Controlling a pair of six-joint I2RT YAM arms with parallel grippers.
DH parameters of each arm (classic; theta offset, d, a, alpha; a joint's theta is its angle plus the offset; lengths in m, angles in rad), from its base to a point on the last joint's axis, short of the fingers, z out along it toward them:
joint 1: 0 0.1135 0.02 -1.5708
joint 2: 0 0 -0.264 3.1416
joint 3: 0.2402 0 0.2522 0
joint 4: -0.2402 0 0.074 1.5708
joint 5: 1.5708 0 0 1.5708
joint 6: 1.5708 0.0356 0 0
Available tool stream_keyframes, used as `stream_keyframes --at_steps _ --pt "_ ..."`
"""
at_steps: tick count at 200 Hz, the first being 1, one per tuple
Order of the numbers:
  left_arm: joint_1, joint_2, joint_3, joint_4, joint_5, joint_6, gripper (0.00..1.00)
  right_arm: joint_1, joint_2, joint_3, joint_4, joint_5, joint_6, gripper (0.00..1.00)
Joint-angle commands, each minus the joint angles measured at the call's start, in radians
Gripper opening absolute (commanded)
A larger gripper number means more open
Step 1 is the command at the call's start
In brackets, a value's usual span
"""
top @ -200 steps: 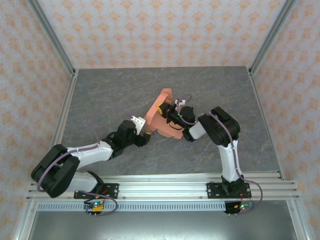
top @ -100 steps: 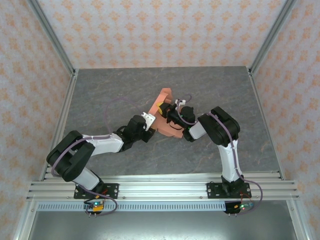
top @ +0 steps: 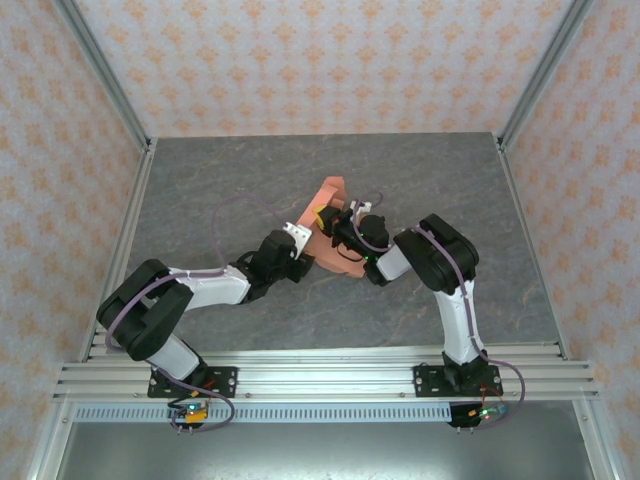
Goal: Fold the paper box
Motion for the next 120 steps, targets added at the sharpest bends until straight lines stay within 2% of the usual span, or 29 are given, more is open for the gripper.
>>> stream_keyframes --at_steps 1,26,65,120 --pt "-0.007 0.008 0.034 0.067 -0.084 -0.045 0.45 0.018 -0.023 -0.03 0.022 0.034 0.02 0.03" --pt "-0.009 0.012 0.056 0.076 -0.072 -0.059 0.4 0.028 -0.035 -0.038 0.021 0.056 0.022 0.03" --pt "-0.009 0.032 0.077 0.078 -0.073 -0.061 0.4 0.06 -0.038 -0.044 0.021 0.102 0.034 0.03" --pt "-0.008 0.078 0.075 0.107 -0.16 -0.047 0.39 0.135 -0.062 -0.099 0.021 0.333 0.084 0.03"
